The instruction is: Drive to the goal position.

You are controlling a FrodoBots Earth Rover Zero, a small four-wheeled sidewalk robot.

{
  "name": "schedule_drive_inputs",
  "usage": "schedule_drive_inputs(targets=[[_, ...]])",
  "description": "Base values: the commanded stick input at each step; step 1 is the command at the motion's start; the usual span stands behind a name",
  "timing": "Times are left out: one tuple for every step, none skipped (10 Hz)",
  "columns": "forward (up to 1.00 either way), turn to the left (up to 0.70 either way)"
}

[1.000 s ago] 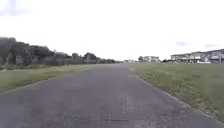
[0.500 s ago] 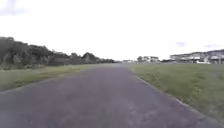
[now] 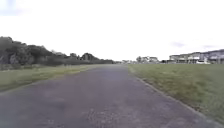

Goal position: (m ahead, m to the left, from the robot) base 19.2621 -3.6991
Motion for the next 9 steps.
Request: schedule_drive_inputs(targets=[[0.70, 0.03], [0.70, 0.02], [0.70, 0.02], [0.70, 0.03], [0.70, 0.03], [0.70, 0.04], [0.70, 0.25], [0.70, 0.03], [0.70, 0.02]])
